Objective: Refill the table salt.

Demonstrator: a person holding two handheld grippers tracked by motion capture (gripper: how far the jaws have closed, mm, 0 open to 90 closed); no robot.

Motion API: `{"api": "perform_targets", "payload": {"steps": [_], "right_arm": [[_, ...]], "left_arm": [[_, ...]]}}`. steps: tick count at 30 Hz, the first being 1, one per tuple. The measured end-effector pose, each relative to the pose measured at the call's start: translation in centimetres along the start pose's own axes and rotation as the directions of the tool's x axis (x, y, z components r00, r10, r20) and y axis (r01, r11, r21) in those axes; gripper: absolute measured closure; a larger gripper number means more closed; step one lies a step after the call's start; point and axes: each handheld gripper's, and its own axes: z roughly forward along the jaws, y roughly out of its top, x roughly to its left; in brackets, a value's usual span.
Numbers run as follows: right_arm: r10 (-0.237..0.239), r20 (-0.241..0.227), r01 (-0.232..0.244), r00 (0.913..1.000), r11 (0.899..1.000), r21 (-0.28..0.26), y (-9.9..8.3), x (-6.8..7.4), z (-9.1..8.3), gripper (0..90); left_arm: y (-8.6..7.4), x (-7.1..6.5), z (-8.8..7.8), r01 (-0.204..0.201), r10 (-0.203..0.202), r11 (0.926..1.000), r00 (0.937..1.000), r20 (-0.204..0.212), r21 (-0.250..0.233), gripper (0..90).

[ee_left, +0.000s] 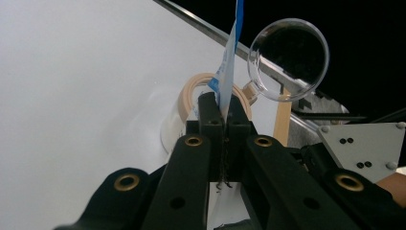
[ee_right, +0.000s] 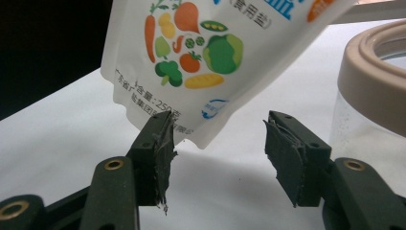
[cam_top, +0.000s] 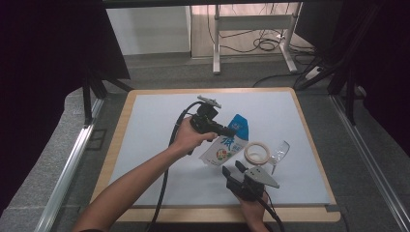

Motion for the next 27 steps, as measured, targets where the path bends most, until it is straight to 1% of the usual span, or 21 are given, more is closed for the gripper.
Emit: {"api": "perform_targets", "payload": {"steps": [5,8,13,16,19,22,27], "right_arm": [[-0.004,-0.001,0.004,1.0,1.0,-0.002,0.0,0.0,0.0,43.7],[-0.006,-0.001,0.006,1.0,1.0,-0.002,0.1,0.0,0.0,43.7],[-0.004,0.001,0.004,1.0,1.0,-0.003,0.1,0.0,0.0,43.7],[-0.006,0.001,0.006,1.0,1.0,-0.003,0.1,0.1,0.1,43.7],[-0.007,-0.003,0.007,1.0,1.0,0.002,0.1,0.1,0.2,43.6],[-0.006,-0.002,0.006,1.0,1.0,0.003,0.1,0.1,0.2,43.6],[-0.009,-0.002,0.009,1.0,1.0,0.0,0.1,0.0,0.2,43.6]], "left_arm": [[-1.0,0.5,-1.4,0.021,-0.02,0.9987,0.9998,0.002,-0.047,90.0],[-1.8,0.9,-2.4,0.031,-0.031,0.9969,0.9995,-0.005,-0.073,90.0],[-3.3,1.8,-4.1,0.059,-0.062,0.9914,0.9978,-0.022,-0.116,90.0],[-4.1,2.4,-5.0,0.067,-0.073,0.988,0.9967,-0.036,-0.139,90.0],[-4.7,2.9,-6.1,0.081,-0.09,0.982,0.9949,-0.046,-0.171,90.0],[-5.2,3.6,-7.1,0.088,-0.102,0.974,0.993,-0.059,-0.209,90.0],[-5.9,4.9,-8.6,0.099,-0.129,0.9598,0.9869,-0.097,-0.263,90.0]]}}
